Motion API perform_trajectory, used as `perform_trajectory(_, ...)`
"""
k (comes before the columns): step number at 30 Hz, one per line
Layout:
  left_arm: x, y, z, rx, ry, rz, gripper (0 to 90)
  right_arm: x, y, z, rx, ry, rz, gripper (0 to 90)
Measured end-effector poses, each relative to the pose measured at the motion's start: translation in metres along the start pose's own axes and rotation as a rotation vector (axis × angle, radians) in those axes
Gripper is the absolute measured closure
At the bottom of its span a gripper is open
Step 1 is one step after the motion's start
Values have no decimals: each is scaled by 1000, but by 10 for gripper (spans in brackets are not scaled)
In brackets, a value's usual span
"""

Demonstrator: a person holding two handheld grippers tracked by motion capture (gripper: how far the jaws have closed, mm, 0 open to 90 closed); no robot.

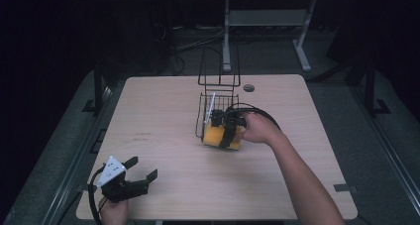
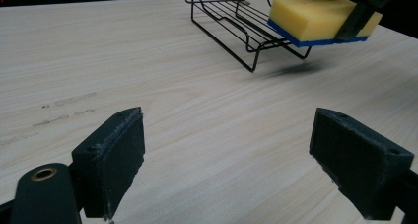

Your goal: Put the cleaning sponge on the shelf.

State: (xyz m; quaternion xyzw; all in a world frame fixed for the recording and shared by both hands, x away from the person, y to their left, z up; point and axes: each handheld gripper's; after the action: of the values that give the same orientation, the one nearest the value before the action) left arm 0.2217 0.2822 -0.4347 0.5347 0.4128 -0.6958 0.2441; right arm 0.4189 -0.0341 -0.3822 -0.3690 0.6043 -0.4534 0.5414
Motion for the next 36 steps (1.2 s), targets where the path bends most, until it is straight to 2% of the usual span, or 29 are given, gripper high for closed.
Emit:
perform_trajectory(4, 0, 1, 1, 1, 7, -3, 129, -6, 0, 7, 9, -6, -30, 213)
perform_trajectory(7, -1, 0, 1, 3, 7, -4, 130, -7, 0, 10, -3, 0, -3, 214)
perform_trajectory(8, -1, 0, 0, 2, 9, -5, 130, -10, 0, 11, 5, 0, -20, 214)
perform_trajectory(14, 0, -1, -1, 2, 2, -3, 130, -15, 0, 18, 13, -15, -23, 214)
perform_trajectory(17, -1, -1, -2, 1, 4, -2, 130, -15, 0, 22, 6, -5, -6, 214)
perform_trajectory(21, 0, -1, -2, 2, 3, -3, 130, -17, 1, 29, 27, -6, -33, 214)
perform_trajectory(23, 0, -1, -2, 1, 1, -1, 130, -18, 1, 33, 33, -13, -27, 214)
perform_trajectory(25, 0, -1, -3, 2, 0, -2, 130, -19, 1, 38, 25, 0, -4, 214)
perform_trajectory(27, 0, -1, -3, 1, 1, -2, 130, -20, 2, 41, 40, -11, -29, 214)
perform_trajectory(30, 0, -1, -3, 4, -3, -1, 130, -23, 2, 44, 39, -9, -34, 214)
perform_trajectory(36, 0, -1, -3, 4, -3, 0, 129, -24, 4, 53, 41, 5, -6, 214)
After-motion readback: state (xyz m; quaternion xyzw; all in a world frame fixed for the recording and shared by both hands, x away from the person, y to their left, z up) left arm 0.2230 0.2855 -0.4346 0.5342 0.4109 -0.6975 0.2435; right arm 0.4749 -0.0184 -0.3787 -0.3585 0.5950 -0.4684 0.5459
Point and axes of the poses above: each handheld gripper's, and its own axes: y roughly forward along the jaws, x roughly out of its underside, z roughly to its right, and after that the axes turned 6 degrees about z, right-handed
